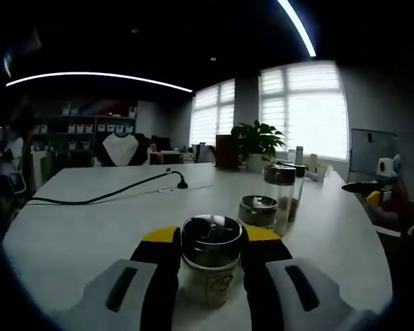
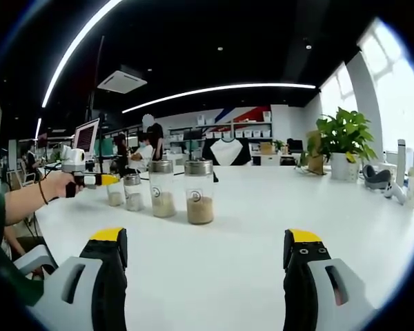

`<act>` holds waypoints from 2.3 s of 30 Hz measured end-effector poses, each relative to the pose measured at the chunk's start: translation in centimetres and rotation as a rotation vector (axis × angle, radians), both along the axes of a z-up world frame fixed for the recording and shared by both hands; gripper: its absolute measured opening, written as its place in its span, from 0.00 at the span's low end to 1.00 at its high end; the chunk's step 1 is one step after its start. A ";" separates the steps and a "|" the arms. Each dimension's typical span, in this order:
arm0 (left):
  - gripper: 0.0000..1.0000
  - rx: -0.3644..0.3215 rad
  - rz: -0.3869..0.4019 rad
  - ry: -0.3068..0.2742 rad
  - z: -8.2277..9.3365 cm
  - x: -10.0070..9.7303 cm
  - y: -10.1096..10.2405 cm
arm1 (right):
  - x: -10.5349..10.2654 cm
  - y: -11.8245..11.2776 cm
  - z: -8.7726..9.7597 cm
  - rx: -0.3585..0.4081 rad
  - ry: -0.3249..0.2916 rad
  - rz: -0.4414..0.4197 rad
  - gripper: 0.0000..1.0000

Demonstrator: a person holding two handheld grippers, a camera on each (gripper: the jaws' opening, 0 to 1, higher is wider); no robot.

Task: Rotate the seasoning bottle until the label or dispensing opening points toward the visible target arrow and the bottle remains upright within the marked orientation range

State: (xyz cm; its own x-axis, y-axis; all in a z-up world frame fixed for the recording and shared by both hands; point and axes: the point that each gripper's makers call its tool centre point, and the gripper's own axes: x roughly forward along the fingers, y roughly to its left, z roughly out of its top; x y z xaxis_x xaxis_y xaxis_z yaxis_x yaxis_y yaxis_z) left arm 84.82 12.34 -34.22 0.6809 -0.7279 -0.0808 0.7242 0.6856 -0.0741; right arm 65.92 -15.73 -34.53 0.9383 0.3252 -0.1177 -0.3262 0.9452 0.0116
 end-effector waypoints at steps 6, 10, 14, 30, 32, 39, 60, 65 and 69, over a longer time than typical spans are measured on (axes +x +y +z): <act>0.36 -0.023 0.045 0.016 -0.1 0.2 0.1 | 0.1 0.0 -0.3 0.000 0.003 -0.002 0.96; 0.36 -0.038 0.072 0.022 -0.1 0.3 0.2 | 0.3 -0.3 -0.2 0.001 0.005 -0.002 0.96; 0.36 -0.053 0.099 0.022 -0.1 0.3 0.2 | 0.3 -0.4 -0.2 0.000 0.007 -0.003 0.96; 0.36 -0.045 0.190 -0.003 -0.1 0.5 0.4 | 0.6 -0.6 -0.3 0.003 0.010 -0.009 0.96; 0.36 -0.046 0.195 -0.004 -0.1 0.5 0.4 | 0.6 -0.6 -0.4 0.002 0.011 -0.011 0.96; 0.36 -0.036 0.216 -0.002 -0.2 0.5 0.5 | 0.8 -0.6 -0.6 -0.001 0.022 -0.007 0.96; 0.37 0.002 0.217 -0.026 -0.2 0.5 0.2 | 0.9 -1.1 -0.7 -0.009 0.034 -0.018 0.96; 0.37 -0.004 0.202 -0.023 -0.2 0.3 0.1 | 1.2 -1.2 -0.8 -0.008 0.040 -0.015 0.96; 0.37 -0.003 0.197 -0.024 -0.2 0.4 0.1 | 1.2 -1.3 -0.8 -0.008 0.038 -0.017 0.96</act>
State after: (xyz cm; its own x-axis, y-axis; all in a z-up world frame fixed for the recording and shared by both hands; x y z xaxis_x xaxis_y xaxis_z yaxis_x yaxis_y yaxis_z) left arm 85.26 12.45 -34.41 0.8117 -0.5809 -0.0607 0.5779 0.8138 -0.0607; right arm 67.12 -17.00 -35.36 0.9384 0.3081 -0.1563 -0.3095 0.9508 0.0162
